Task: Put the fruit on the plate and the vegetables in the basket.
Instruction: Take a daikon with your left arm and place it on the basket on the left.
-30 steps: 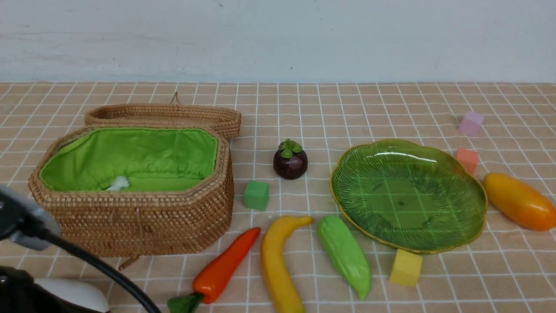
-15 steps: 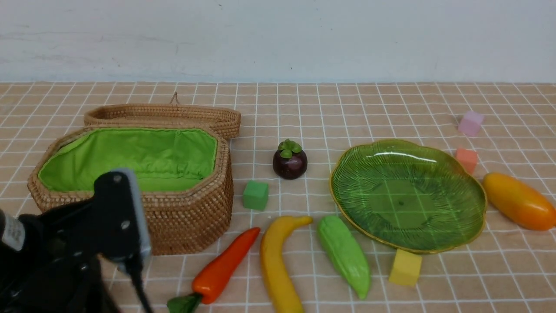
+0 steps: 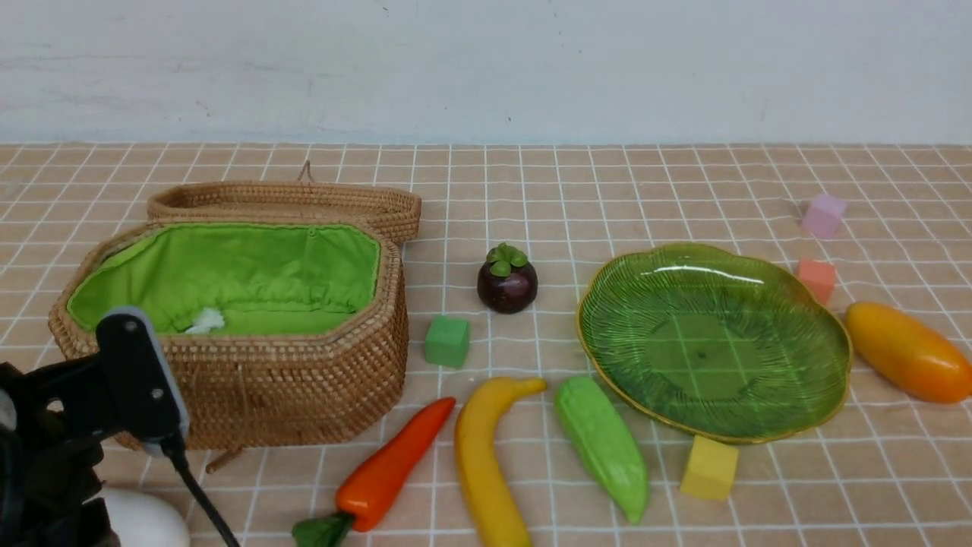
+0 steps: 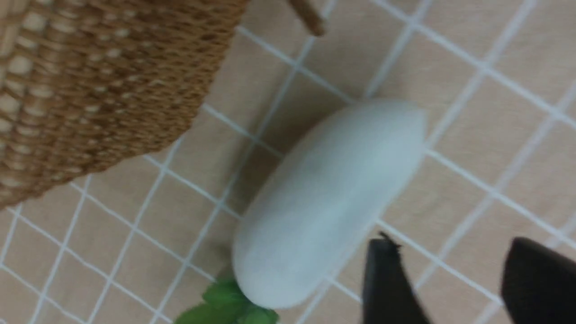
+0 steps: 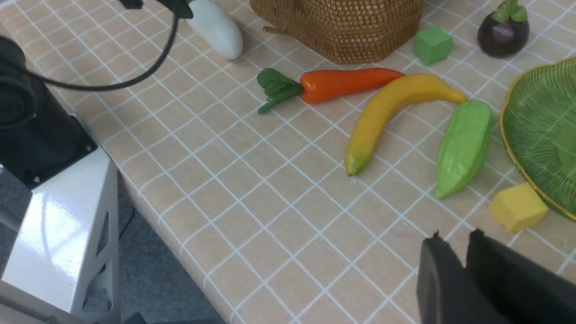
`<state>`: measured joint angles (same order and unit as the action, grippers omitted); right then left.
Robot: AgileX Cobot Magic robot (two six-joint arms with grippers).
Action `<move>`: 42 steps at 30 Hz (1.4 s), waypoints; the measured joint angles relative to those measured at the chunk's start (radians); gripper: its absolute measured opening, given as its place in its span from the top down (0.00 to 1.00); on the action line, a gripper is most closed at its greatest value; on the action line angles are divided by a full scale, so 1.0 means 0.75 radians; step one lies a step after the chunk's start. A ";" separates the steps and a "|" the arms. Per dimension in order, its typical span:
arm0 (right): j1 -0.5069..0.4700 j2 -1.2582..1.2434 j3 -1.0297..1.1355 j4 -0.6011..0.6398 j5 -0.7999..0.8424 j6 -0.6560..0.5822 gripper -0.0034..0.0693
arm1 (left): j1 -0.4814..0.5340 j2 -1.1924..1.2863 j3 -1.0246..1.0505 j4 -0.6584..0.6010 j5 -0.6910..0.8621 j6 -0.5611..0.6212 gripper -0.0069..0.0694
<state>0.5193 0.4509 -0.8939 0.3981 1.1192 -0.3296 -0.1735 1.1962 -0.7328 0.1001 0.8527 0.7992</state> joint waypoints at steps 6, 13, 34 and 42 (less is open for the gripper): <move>0.000 0.000 0.000 0.000 0.008 -0.004 0.80 | 0.008 0.158 0.006 0.143 -0.138 0.133 0.12; 0.000 0.000 0.000 0.000 0.023 -0.004 0.79 | 0.009 0.339 0.006 0.292 -0.200 0.153 0.15; 0.000 0.000 0.000 0.038 -0.099 0.020 0.77 | 0.009 0.293 -0.009 0.215 -0.079 0.084 0.30; 0.000 0.000 0.000 -0.015 -0.506 0.149 0.76 | 0.009 0.007 -0.340 -0.095 -0.249 0.073 0.30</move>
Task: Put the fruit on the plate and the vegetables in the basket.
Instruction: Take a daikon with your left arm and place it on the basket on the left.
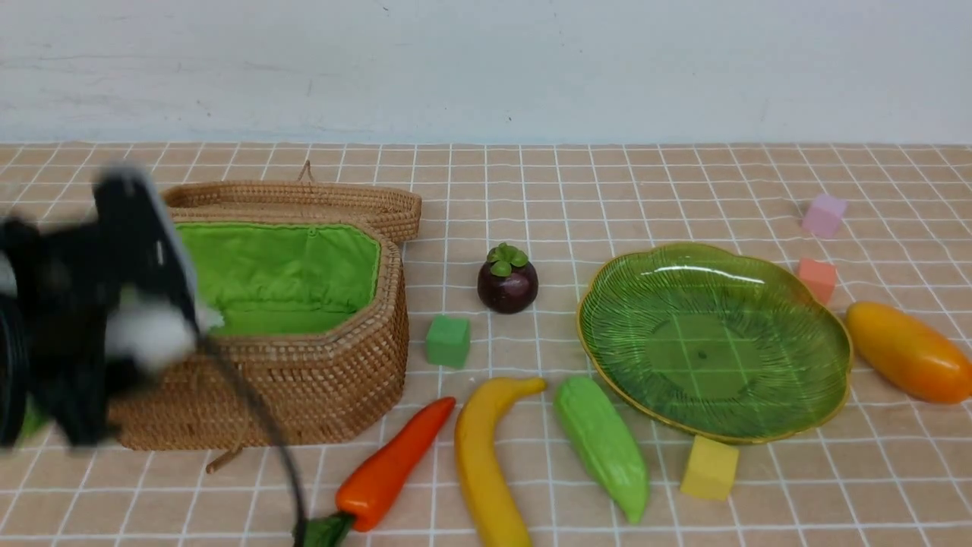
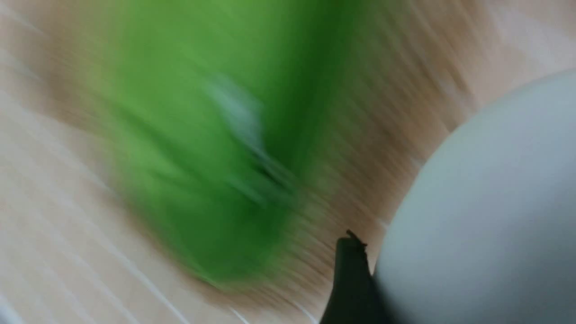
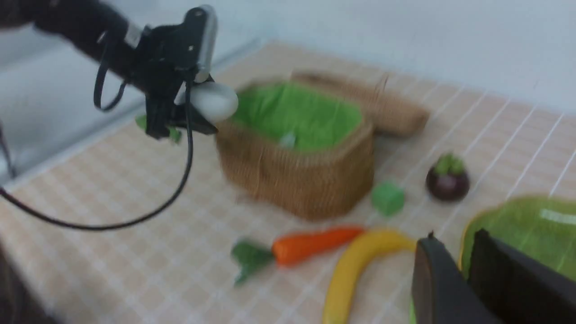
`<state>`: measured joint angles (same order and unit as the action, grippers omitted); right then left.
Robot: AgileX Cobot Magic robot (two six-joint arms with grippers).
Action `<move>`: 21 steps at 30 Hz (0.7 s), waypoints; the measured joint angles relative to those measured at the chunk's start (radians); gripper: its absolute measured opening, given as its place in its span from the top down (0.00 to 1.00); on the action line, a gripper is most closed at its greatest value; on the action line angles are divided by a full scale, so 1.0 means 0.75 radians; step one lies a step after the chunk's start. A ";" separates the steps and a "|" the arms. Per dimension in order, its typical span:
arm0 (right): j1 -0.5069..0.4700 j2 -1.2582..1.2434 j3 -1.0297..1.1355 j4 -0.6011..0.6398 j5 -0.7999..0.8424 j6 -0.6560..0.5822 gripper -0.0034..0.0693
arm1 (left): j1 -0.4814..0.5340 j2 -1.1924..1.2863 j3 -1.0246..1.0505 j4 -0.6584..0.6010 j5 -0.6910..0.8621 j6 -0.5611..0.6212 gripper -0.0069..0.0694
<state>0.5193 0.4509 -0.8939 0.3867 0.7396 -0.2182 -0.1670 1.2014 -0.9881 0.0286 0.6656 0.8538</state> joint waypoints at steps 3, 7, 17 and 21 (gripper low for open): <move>0.000 0.000 0.000 0.001 -0.084 0.014 0.76 | 0.000 0.119 -0.191 -0.077 -0.046 0.002 0.30; 0.000 0.000 0.000 0.021 -0.100 0.024 0.76 | 0.000 0.326 -0.356 -0.091 -0.065 0.076 0.30; 0.000 0.000 0.000 0.071 -0.019 0.053 0.74 | 0.000 0.557 -0.407 -0.081 -0.164 0.108 0.08; 0.000 0.000 0.000 0.071 -0.018 0.054 0.74 | 0.000 0.520 -0.410 -0.087 -0.064 0.095 0.04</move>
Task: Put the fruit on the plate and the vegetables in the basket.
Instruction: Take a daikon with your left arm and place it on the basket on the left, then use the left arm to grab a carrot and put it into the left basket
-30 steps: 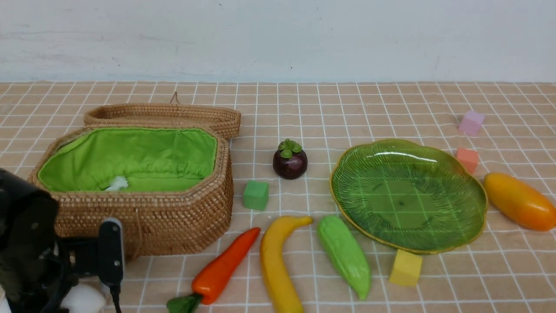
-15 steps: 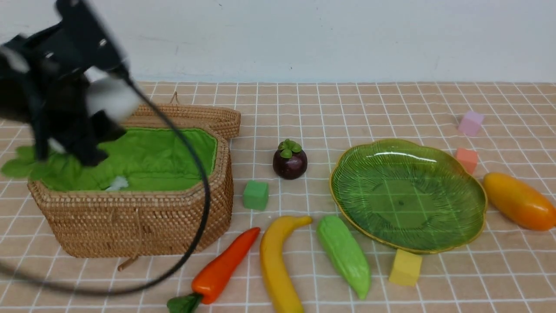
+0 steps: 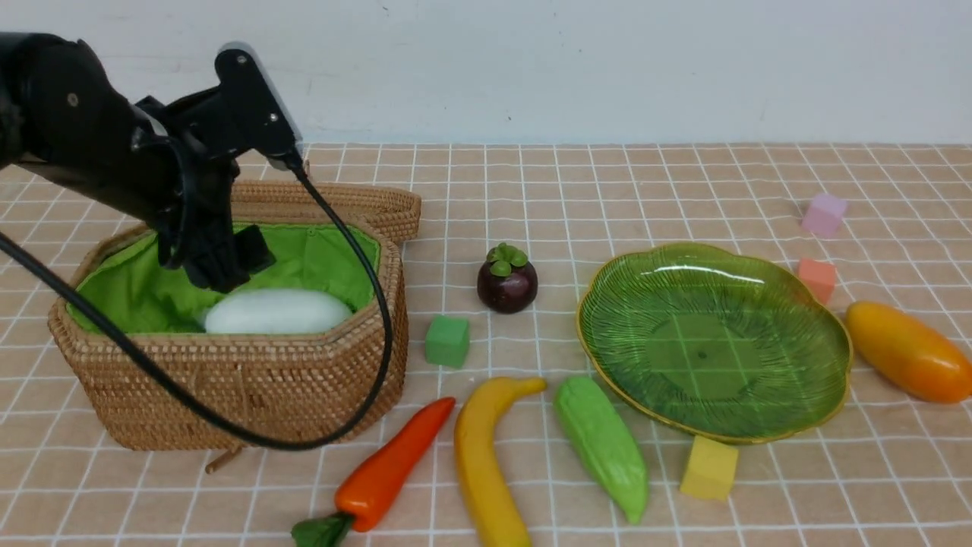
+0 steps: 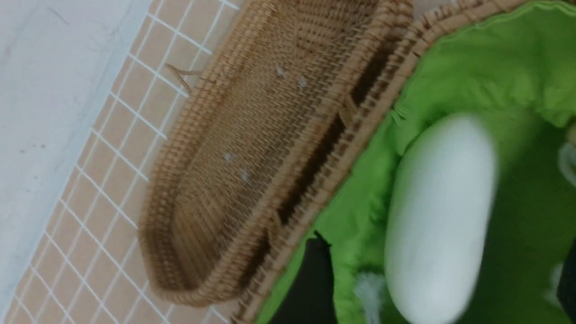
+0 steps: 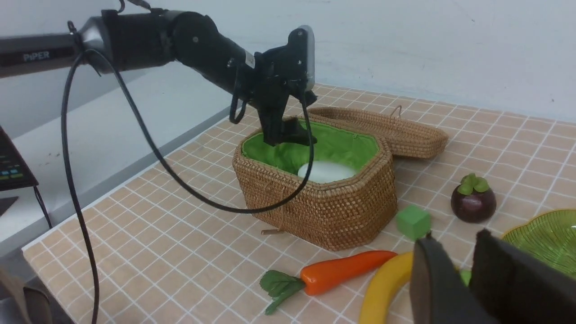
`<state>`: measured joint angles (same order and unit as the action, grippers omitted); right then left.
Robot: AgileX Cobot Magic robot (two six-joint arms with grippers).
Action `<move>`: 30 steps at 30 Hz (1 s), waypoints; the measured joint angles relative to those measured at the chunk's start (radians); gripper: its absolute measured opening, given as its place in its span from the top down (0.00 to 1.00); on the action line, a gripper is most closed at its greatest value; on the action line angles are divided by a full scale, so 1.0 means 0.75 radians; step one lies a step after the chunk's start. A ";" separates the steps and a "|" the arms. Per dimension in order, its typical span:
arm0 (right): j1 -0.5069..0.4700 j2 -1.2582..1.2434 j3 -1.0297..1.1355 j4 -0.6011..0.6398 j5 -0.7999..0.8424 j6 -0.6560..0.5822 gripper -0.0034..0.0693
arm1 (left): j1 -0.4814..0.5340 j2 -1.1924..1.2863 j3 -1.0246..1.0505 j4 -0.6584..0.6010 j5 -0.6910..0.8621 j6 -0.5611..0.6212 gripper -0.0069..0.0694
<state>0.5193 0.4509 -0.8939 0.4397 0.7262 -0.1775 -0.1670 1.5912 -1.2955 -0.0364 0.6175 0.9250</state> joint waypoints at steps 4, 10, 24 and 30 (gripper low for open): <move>0.000 0.000 0.000 0.000 0.000 0.000 0.74 | -0.006 -0.116 0.000 -0.164 0.173 -0.318 0.19; 0.000 0.000 0.000 0.000 0.028 0.003 0.73 | -0.288 -0.299 0.036 -0.058 0.439 -0.907 0.80; 0.000 0.000 0.000 0.004 0.104 0.003 0.71 | -0.839 -0.026 0.332 0.437 0.366 -1.722 0.45; 0.000 0.000 0.000 0.029 0.108 0.003 0.71 | -0.839 0.143 0.332 0.661 0.243 -1.915 0.18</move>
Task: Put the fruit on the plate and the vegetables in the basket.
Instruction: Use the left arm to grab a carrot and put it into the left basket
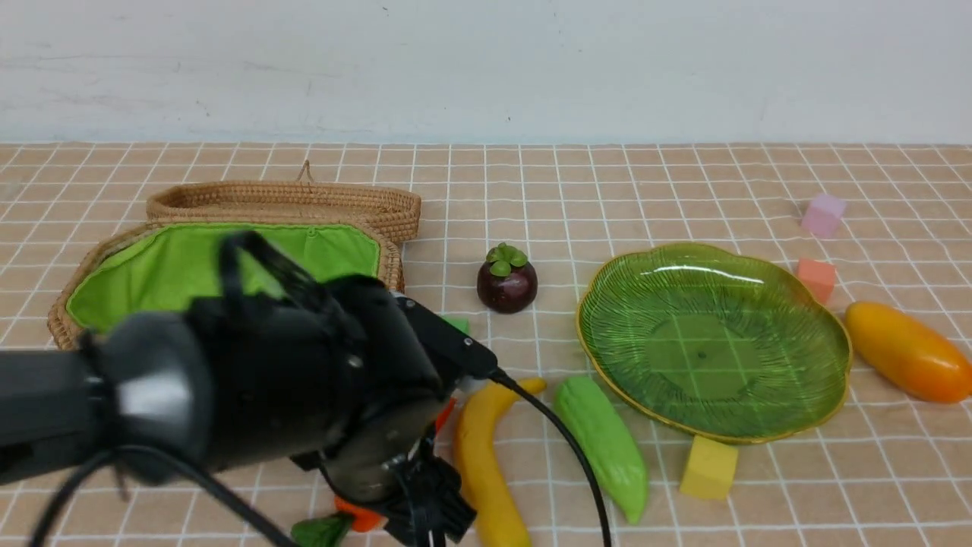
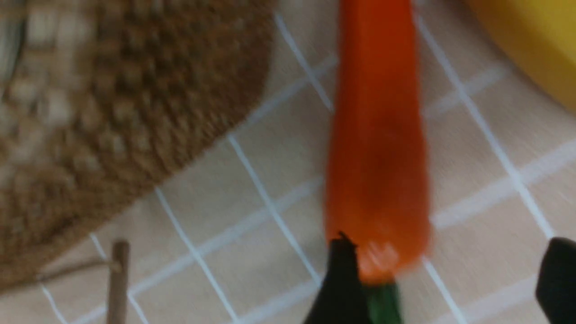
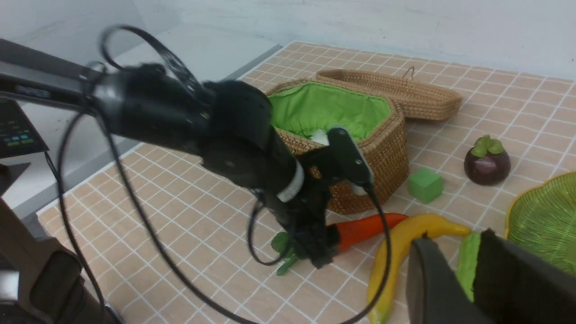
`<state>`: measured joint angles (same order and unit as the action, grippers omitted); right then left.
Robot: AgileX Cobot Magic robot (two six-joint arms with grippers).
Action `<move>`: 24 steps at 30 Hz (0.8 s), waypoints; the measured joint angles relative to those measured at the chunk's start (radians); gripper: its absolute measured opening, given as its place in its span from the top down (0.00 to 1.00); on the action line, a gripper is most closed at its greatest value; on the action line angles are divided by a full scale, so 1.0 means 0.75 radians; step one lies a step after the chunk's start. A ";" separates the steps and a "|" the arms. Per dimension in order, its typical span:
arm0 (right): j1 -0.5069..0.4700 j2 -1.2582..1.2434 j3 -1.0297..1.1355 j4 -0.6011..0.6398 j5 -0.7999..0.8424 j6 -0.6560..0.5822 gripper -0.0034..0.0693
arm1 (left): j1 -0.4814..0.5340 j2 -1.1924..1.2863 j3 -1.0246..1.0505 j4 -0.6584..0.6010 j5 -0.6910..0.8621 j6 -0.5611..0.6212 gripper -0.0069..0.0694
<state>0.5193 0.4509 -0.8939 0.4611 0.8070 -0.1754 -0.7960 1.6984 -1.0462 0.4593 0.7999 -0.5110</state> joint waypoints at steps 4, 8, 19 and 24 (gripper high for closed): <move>0.000 0.000 0.000 0.012 0.013 0.000 0.71 | 0.017 0.078 0.000 0.054 -0.059 -0.064 0.19; 0.000 0.000 0.000 0.022 0.025 0.000 0.71 | 0.064 0.148 0.000 0.040 -0.101 -0.074 0.24; 0.000 0.000 0.000 0.026 0.029 0.000 0.70 | 0.105 0.172 -0.010 -0.069 -0.114 -0.028 0.41; 0.000 0.000 0.000 0.030 0.029 0.000 0.70 | 0.101 0.114 -0.010 -0.104 -0.056 -0.003 0.41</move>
<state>0.5193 0.4509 -0.8939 0.4839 0.8287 -0.1754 -0.7201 1.7835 -1.0537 0.3816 0.7578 -0.5134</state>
